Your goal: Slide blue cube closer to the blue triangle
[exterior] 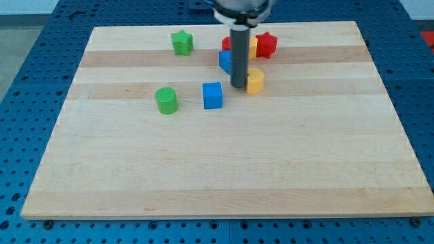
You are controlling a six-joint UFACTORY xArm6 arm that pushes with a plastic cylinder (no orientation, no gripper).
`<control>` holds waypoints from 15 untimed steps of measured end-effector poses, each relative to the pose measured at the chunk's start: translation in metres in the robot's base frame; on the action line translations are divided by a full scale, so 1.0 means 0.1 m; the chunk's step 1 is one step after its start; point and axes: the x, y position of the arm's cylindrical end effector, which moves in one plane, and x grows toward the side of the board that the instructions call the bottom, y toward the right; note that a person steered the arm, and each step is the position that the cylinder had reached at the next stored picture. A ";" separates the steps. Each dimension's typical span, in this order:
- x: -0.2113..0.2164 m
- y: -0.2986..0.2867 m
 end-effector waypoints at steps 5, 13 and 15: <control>1.11 -0.28; 1.09 -0.76; 0.39 -0.76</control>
